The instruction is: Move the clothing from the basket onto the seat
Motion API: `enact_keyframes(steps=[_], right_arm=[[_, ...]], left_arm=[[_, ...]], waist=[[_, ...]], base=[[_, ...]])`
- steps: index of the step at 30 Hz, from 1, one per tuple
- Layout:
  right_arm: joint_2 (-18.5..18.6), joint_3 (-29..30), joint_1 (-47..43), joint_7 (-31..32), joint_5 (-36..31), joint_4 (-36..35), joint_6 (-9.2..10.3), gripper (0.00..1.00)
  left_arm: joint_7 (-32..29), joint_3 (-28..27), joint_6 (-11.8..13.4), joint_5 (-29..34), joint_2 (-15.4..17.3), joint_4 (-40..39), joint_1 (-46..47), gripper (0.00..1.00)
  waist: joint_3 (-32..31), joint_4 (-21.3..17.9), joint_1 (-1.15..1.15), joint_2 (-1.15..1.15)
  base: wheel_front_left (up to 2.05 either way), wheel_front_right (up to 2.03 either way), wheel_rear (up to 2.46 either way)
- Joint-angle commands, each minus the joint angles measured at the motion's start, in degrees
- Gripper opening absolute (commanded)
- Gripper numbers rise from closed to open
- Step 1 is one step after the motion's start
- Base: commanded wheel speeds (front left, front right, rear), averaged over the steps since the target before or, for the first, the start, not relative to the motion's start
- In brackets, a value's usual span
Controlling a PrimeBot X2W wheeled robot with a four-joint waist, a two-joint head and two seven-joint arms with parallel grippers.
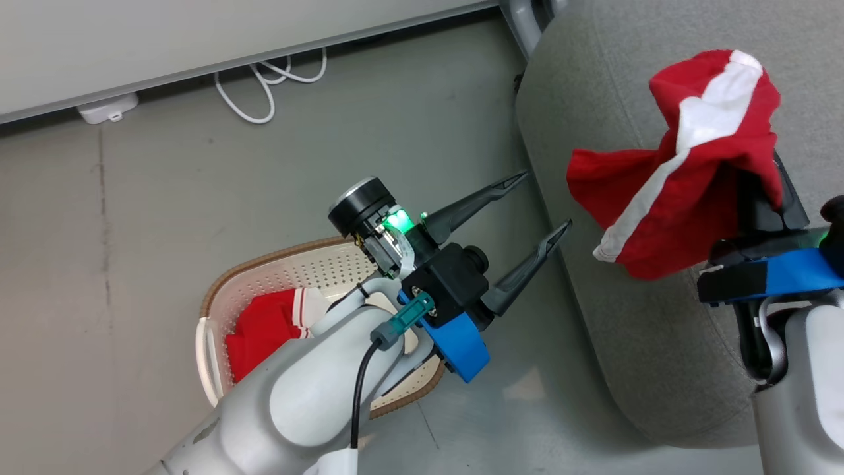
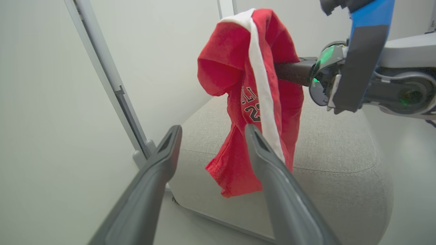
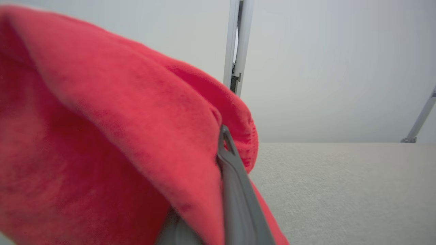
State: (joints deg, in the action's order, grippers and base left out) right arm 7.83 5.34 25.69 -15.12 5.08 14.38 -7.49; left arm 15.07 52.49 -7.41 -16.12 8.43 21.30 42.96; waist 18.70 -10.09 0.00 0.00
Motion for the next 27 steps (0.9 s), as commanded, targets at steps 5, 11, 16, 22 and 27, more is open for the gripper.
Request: enact_keyframes(steps=[5, 11, 16, 22, 27], right_arm=[[-1.46, 4.4, -4.13, -0.06, -0.59, -3.44, -0.01, 0.0], [-2.66, 6.33, -6.46, -0.05, -0.69, -5.22, -0.01, 0.0], [-3.46, 6.67, -4.81, -0.06, -1.1, -6.53, -0.01, 0.0], [-3.2, 8.13, 1.37, -0.05, -1.33, -8.23, -0.01, 0.0], [-0.34, 12.38, 12.27, -0.05, -0.92, -10.0, -0.01, 0.0]], left_arm=[[0.16, 2.4, -0.09, -0.04, 0.45, -0.48, -1.19, 1.0], [0.16, 2.76, -0.09, -0.28, 0.64, -0.75, -1.87, 1.0], [0.16, 1.86, -0.09, 0.05, 1.13, -1.55, -1.55, 1.0], [0.15, -0.34, -0.09, 1.21, 2.46, -3.46, 0.38, 1.0], [0.15, -2.11, -0.09, 2.55, 4.72, -5.58, 3.41, 1.0]], waist=[[1.6, -2.98, 0.0, 0.0], [1.56, -3.92, 0.0, 0.0], [2.17, -4.71, 0.0, 0.0], [6.14, -4.95, 0.0, 0.0], [12.61, -4.38, 0.0, 0.0]], base=[[0.0, 0.0, 0.0], [0.0, 0.0, 0.0], [0.0, 0.0, 0.0], [0.0, 0.0, 0.0], [0.0, 0.0, 0.0]])
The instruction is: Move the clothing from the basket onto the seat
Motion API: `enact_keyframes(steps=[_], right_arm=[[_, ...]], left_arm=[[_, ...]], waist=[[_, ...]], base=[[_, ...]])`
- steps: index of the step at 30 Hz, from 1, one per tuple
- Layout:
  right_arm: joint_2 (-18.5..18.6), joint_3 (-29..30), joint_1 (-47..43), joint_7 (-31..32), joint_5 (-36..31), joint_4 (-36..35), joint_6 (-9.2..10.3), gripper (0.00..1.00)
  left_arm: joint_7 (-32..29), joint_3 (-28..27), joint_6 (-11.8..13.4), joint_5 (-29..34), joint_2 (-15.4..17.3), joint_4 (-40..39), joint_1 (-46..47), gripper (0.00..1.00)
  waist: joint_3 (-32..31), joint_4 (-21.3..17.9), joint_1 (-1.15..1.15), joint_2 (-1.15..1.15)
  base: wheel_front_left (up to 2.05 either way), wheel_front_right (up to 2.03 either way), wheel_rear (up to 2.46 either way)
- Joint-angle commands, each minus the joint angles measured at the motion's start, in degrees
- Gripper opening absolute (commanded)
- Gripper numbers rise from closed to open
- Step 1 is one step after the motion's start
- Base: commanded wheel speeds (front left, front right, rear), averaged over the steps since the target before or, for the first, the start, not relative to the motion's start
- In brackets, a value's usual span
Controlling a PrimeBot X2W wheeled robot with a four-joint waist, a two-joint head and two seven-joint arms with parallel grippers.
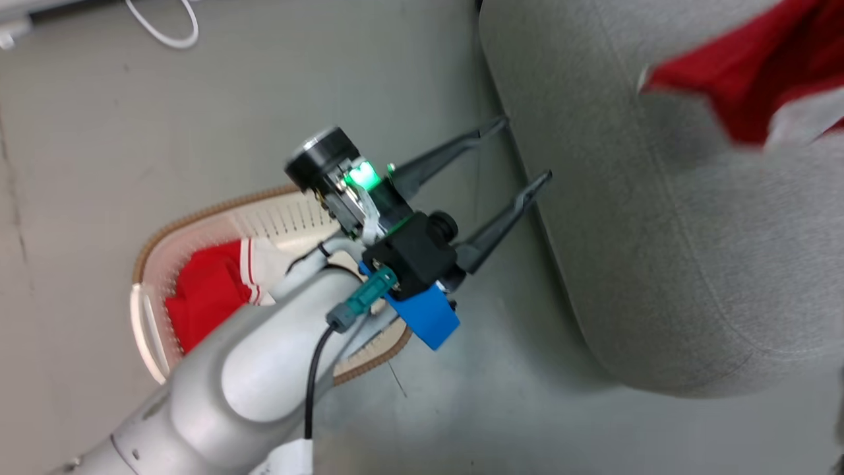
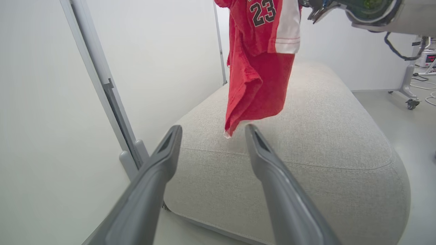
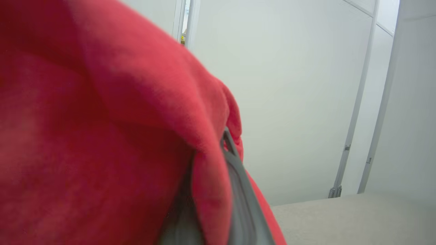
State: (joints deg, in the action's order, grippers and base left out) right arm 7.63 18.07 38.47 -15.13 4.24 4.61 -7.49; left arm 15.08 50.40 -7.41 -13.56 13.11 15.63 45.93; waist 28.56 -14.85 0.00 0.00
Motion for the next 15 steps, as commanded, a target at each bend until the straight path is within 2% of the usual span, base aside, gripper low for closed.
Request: enact_keyframes(steps=[1, 4, 7, 12, 15], right_arm=[[0.84, 0.57, 1.91, -0.04, -0.06, -0.4, -0.01, 0.0], [5.46, 4.67, 10.21, -0.03, -0.41, -0.81, -0.01, 0.0], [8.12, 7.11, 13.57, -0.03, -0.1, 0.72, -0.01, 0.0], [14.41, 11.39, 19.11, -0.03, 0.12, 8.3, -0.01, 0.0], [15.12, 12.58, 20.17, -0.04, -1.43, 13.76, -0.01, 0.0]], left_arm=[[0.15, -0.47, -0.09, 0.12, 0.34, -0.41, 0.99, 1.0], [0.15, -1.39, -0.09, 1.05, 1.98, -1.95, 3.76, 1.0], [0.14, -1.82, -0.09, 1.35, 2.8, -2.6, 4.91, 1.0], [0.14, -2.52, -0.09, 2.17, 4.08, -4.49, 7.69, 1.0], [0.15, -2.78, -0.08, 2.61, 4.41, -5.39, 8.53, 1.0]], waist=[[4.14, 0.58, 0.0, 0.0], [9.84, 1.56, 0.0, 0.0], [12.28, 2.02, 0.0, 0.0], [17.3, 3.4, 0.0, 0.0], [19.39, 3.95, 0.0, 0.0]], base=[[0.0, 0.0, 0.0], [0.0, 0.0, 0.0], [0.0, 0.0, 0.0], [0.0, 0.0, 0.0], [0.0, 0.0, 0.0]])
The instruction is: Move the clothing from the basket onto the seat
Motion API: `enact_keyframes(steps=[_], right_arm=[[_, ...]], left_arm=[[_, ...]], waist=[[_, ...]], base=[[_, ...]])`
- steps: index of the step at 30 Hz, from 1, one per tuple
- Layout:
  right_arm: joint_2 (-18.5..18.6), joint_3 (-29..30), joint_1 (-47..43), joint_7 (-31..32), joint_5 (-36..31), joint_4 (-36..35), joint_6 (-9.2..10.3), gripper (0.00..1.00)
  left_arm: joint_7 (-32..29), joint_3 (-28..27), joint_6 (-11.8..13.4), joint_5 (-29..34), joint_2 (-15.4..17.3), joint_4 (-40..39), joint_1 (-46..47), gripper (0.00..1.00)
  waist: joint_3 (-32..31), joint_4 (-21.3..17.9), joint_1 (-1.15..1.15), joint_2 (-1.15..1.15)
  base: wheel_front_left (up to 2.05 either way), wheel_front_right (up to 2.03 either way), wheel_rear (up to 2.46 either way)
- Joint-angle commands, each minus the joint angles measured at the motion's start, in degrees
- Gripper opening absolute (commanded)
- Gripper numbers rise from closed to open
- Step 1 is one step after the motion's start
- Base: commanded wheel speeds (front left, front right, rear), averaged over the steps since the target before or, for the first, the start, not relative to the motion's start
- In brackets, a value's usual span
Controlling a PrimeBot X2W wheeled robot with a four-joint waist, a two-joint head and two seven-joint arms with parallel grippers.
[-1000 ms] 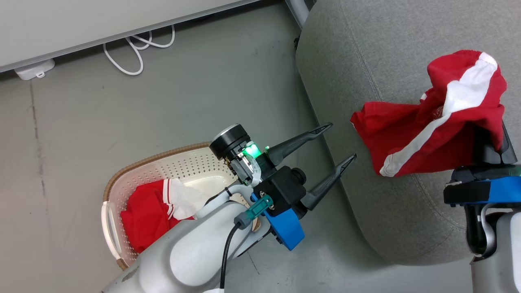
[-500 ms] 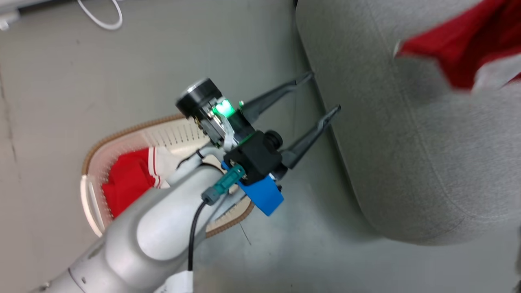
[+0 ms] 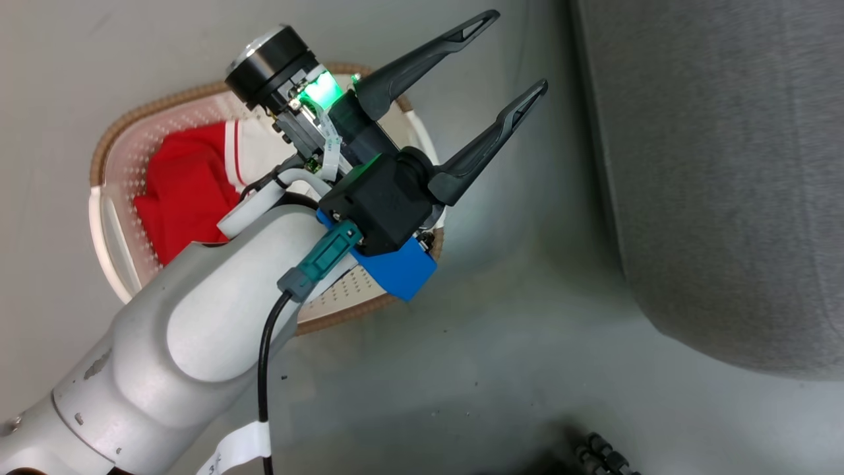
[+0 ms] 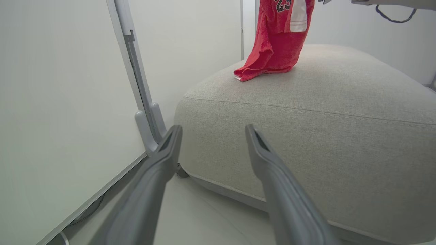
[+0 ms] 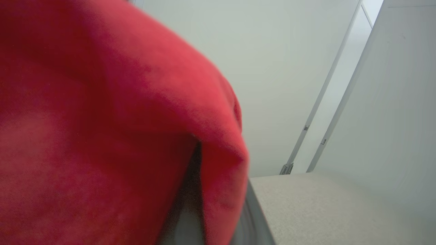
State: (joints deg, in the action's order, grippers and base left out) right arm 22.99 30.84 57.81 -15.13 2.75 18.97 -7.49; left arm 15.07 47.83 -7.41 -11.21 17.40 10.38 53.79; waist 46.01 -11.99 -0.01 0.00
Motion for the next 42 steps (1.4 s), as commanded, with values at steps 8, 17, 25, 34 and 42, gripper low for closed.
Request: enact_keyframes(steps=[8, 17, 25, 34, 42], right_arm=[[-5.19, 2.41, -1.75, -0.03, -5.31, 8.96, -0.01, 0.0], [-7.51, 3.47, -4.76, -0.03, -4.85, 12.56, -0.01, 1.0], [-8.42, -0.33, -13.29, -0.03, -4.43, 9.37, 0.0, 1.0], [-8.7, -4.95, -27.49, -0.04, -1.91, 2.96, -0.01, 1.0], [-12.0, -10.01, -34.85, -0.04, -0.19, -6.76, -0.01, 1.0]], left_arm=[[0.16, 0.21, -0.07, 0.76, 0.84, -0.85, 0.97, 1.0], [0.16, 0.43, -0.04, 0.32, 0.96, -0.19, 0.17, 1.0], [0.15, -0.76, 0.62, -0.46, -0.31, -0.07, -2.38, 1.0], [0.16, -5.01, 1.76, -1.71, -2.28, -0.07, -7.84, 1.0], [0.16, -14.7, 4.47, -2.94, -3.89, 0.07, -16.08, 1.0]], waist=[[4.65, 1.57, 0.01, 0.0], [2.99, 1.07, 0.01, 0.0], [-2.7, 0.82, 0.01, 0.0], [-11.65, 1.64, 0.01, 0.0], [-20.73, 3.82, 0.01, 0.0]], base=[[0.0, 0.0, 0.0], [0.0, 0.0, 0.0], [0.0, 0.0, 0.0], [0.0, 0.0, 0.0], [0.0, 0.0, 0.0]])
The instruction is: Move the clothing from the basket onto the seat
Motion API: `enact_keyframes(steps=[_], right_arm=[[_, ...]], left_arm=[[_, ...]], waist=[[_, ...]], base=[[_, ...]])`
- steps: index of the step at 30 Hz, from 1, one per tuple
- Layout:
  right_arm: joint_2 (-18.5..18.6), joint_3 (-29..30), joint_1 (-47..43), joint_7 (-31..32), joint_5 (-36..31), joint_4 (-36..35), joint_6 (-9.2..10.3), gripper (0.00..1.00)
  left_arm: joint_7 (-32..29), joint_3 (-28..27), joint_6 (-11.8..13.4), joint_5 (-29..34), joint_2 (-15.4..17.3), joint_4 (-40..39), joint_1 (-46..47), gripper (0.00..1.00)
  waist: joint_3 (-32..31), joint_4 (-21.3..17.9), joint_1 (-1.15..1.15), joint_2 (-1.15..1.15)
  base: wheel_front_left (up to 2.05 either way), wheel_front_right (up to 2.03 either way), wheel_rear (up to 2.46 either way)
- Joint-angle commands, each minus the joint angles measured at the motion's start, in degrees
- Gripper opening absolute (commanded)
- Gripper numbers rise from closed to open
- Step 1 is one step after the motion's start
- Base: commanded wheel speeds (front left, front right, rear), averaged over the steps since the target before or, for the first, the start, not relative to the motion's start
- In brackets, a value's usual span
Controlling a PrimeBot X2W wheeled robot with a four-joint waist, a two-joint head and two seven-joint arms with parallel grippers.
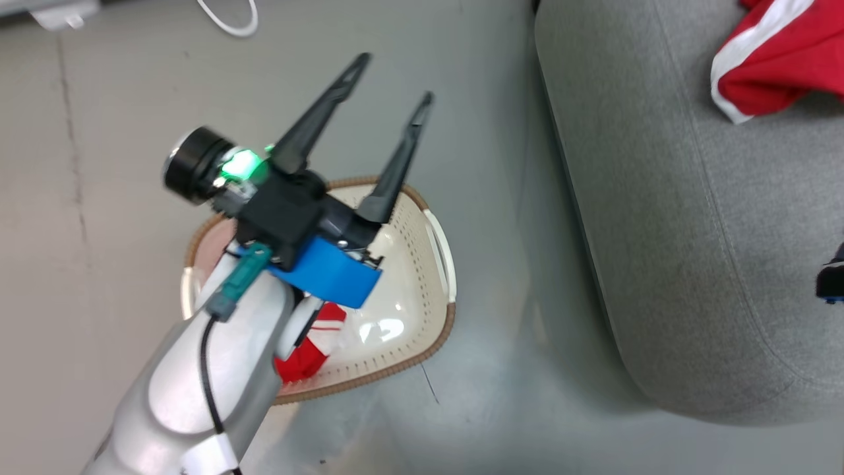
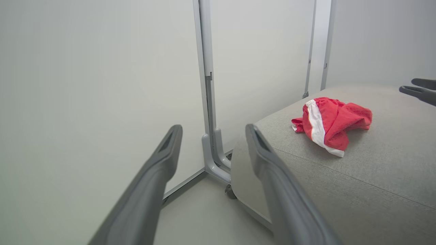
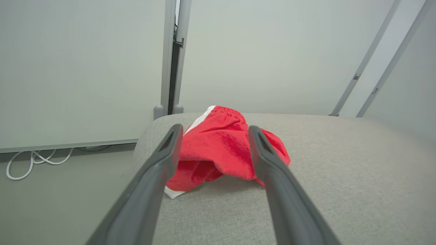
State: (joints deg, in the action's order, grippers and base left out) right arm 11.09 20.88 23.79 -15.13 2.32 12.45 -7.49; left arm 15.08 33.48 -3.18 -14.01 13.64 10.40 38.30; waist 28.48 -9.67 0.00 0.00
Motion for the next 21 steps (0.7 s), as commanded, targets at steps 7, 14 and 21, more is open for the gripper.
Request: enact_keyframes(steps=[7, 14, 21], right_arm=[[-2.54, -6.97, -4.42, -0.03, 0.94, -5.73, -0.01, 1.0], [-4.41, -12.16, -5.74, -0.03, 1.82, -7.26, -0.01, 1.0], [-6.17, -15.02, -8.24, -0.03, 2.14, -7.34, -0.01, 1.0]], left_arm=[[0.15, -10.89, 1.6, 0.76, -1.84, -0.93, -8.24, 1.0], [0.15, -20.1, 0.89, 2.92, -4.14, -1.63, -14.78, 1.0], [0.14, -26.82, -0.91, 5.03, -6.71, -2.52, -21.46, 1.0]], waist=[[-8.79, 5.04, 0.0, 0.0], [-13.53, 8.87, 0.0, 0.0], [-17.07, 11.54, 0.0, 0.0]], base=[[0.0, 0.0, 0.0], [0.0, 0.0, 0.0], [0.0, 0.0, 0.0]])
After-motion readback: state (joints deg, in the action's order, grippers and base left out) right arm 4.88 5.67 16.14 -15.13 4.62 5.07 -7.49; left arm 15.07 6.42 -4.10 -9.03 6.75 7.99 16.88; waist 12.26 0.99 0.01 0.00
